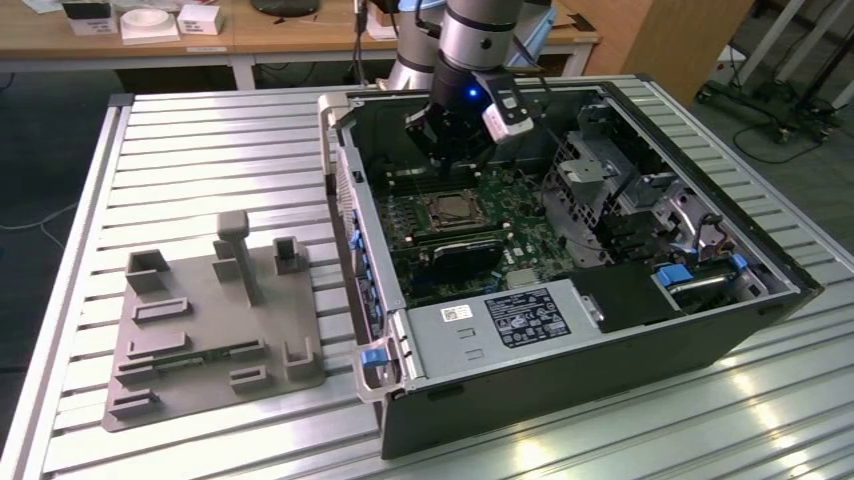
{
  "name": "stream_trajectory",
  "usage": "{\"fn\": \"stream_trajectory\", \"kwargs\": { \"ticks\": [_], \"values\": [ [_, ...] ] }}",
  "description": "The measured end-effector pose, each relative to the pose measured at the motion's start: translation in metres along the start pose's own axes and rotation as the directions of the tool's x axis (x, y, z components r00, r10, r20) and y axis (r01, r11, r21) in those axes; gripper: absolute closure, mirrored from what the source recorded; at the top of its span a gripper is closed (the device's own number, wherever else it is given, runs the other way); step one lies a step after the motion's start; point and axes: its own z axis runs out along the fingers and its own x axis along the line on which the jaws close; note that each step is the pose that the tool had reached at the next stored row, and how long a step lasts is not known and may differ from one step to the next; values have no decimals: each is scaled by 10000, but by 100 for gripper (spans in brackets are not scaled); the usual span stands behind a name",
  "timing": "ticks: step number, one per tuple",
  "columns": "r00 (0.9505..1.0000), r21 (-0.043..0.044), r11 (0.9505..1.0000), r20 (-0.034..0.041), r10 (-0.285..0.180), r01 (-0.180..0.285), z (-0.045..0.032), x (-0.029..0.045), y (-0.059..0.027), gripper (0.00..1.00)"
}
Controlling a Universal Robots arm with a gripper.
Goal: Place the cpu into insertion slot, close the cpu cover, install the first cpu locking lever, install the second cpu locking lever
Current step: 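Install the first cpu locking lever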
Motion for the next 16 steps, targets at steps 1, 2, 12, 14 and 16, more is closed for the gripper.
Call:
{"fn": "stream_trajectory", "kwargs": {
  "ticks": [1,2,12,14,16],
  "values": [
    [10000,1,10000,0,1,-1,0,2,0,90],
    [10000,0,10000,0,0,0,0,4,-1,90],
    [10000,0,10000,0,0,0,1,27,-4,90],
    [10000,0,10000,0,0,0,1,31,-5,90],
    [10000,0,10000,0,0,0,1,35,-6,90]
  ]
}}
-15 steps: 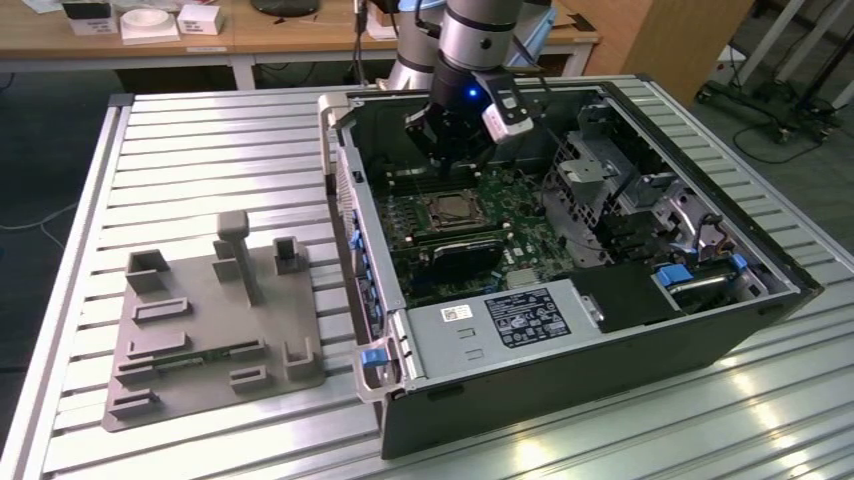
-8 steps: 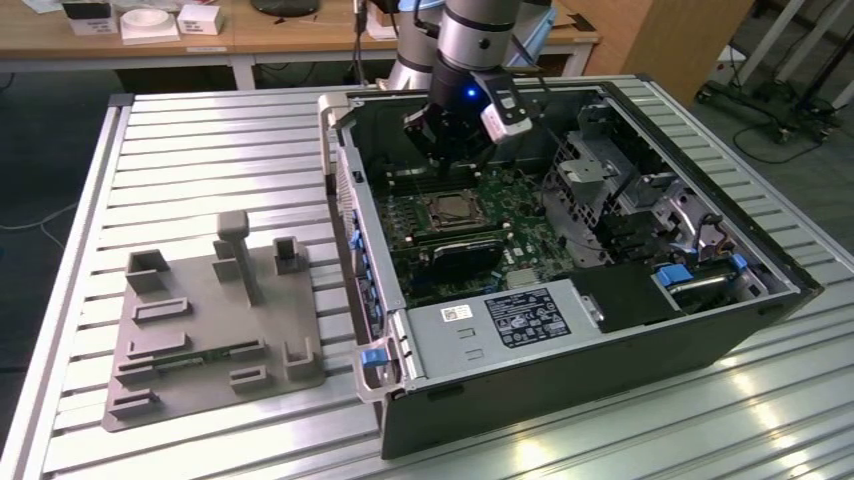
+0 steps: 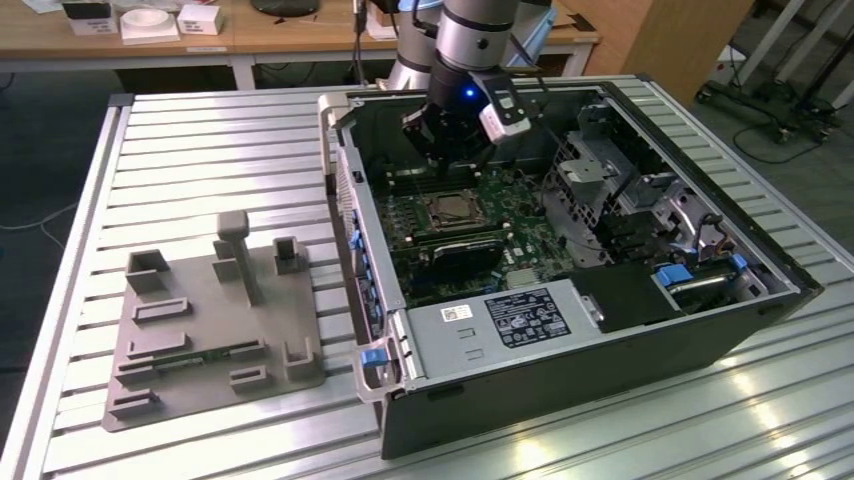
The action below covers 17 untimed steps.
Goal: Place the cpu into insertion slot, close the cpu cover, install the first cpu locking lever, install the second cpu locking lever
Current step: 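Install the first cpu locking lever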
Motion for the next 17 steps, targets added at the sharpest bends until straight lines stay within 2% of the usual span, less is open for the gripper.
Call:
{"fn": "stream_trajectory", "kwargs": {
  "ticks": [11,14,15,17],
  "values": [
    [9999,6,9999,-4,-102,102,0,20,-4,90],
    [9987,21,9987,-15,-506,506,1,20,-4,90],
    [9963,34,9963,-25,-854,854,2,19,-4,90],
    [9926,50,9926,-38,-1212,1212,3,19,-4,90]
  ]
}}
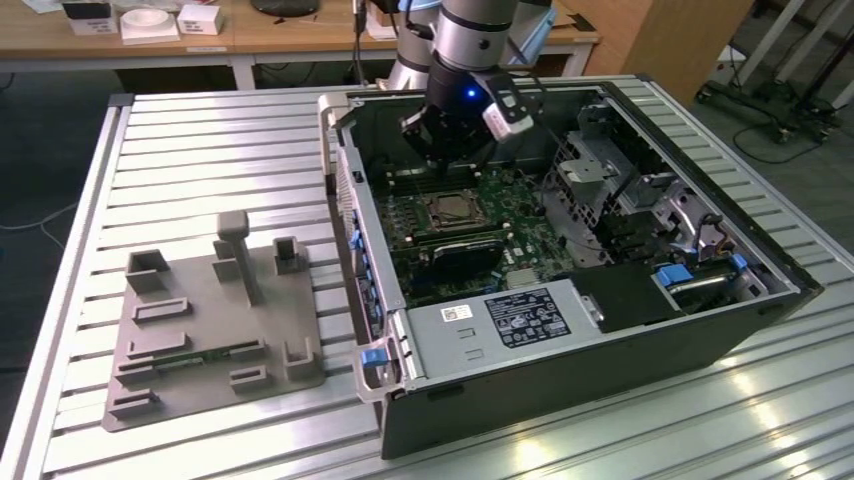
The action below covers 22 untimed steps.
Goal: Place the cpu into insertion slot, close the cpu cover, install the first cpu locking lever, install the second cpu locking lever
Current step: 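Install the first cpu locking lever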
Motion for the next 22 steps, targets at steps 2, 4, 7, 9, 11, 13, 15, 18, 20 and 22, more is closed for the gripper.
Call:
{"fn": "stream_trajectory", "kwargs": {
  "ticks": [2,4,7,9,11,13,15,18,20,22],
  "values": [
    [9993,16,9993,-11,-367,367,1,0,0,90],
    [9976,29,9976,-22,-691,691,3,0,0,90],
    [9945,42,9945,-28,-1043,1043,9,-1,0,90],
    [9927,53,9927,-1,-1208,1208,13,0,-1,90],
    [9911,63,9911,51,-1331,1331,17,-1,-1,90],
    [9906,65,9906,60,-1368,1367,18,-1,-1,90],
    [9905,65,9905,61,-1373,1372,18,-1,-1,90],
    [9904,65,9904,61,-1380,1380,18,-1,-1,90],
    [9904,64,9904,61,-1379,1379,18,2,0,90],
    [9904,63,9904,63,-1379,1379,19,12,-1,90]
  ]
}}
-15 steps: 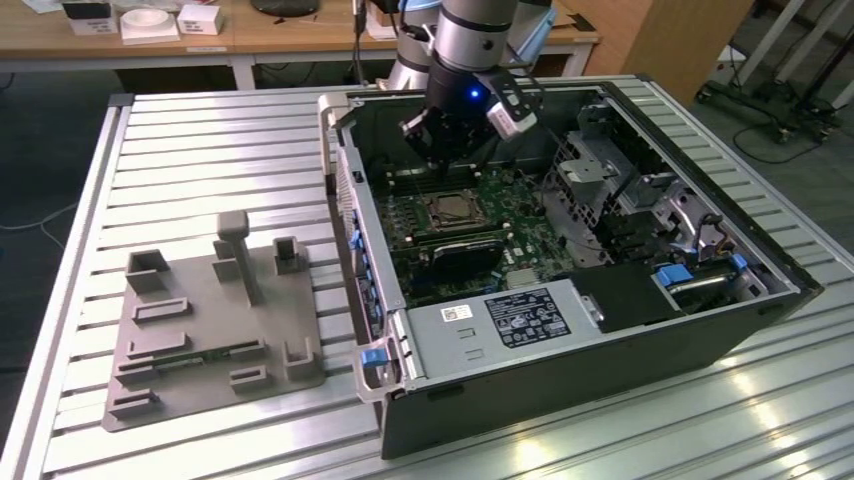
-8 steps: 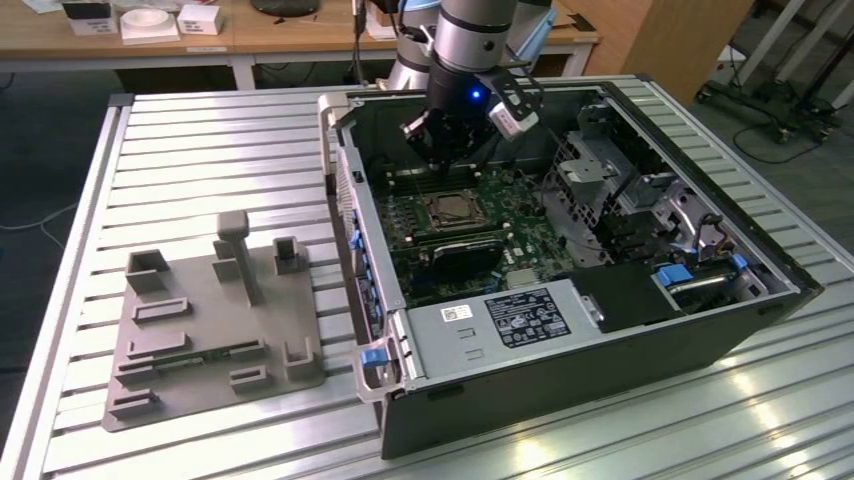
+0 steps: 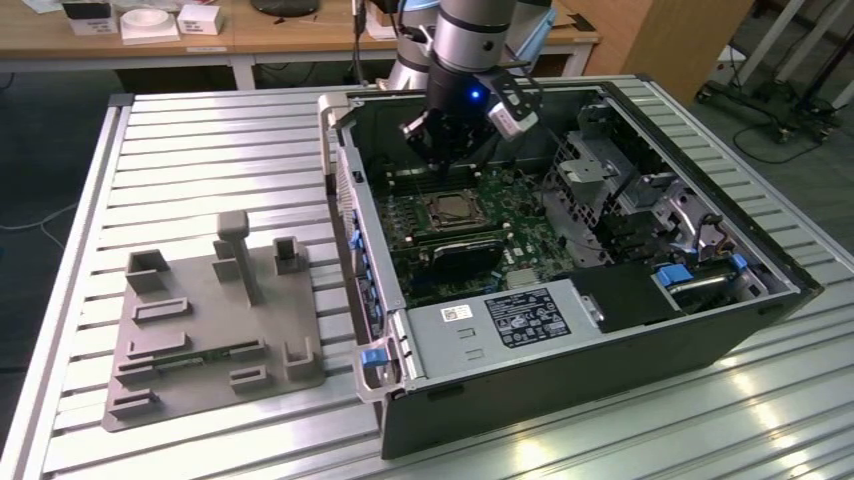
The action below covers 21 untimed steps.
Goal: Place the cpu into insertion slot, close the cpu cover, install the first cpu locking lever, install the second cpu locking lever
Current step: 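Install the first cpu locking lever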
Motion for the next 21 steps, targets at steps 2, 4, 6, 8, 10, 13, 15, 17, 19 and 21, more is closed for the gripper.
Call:
{"fn": "stream_trajectory", "kwargs": {
  "ticks": [2,4,6,8,10,13,15,17,19,21],
  "values": [
    [10000,1,10000,-1,-1,1,0,12,1,90],
    [10000,2,10000,-2,-3,3,0,27,3,90],
    [10000,2,10000,-1,-11,11,1,46,4,90],
    [10000,3,10000,-2,-20,20,2,67,6,90],
    [10000,3,10000,-2,-27,27,4,91,9,90],
    [10000,3,10000,-2,-35,35,6,125,12,90],
    [10000,3,10000,-2,-37,37,7,145,15,90],
    [10000,3,10000,-2,-37,37,8,165,17,90],
    [10000,4,10000,-2,-37,37,10,186,19,90],
    [10000,2,10000,1,-37,37,14,208,22,90]
  ]
}}
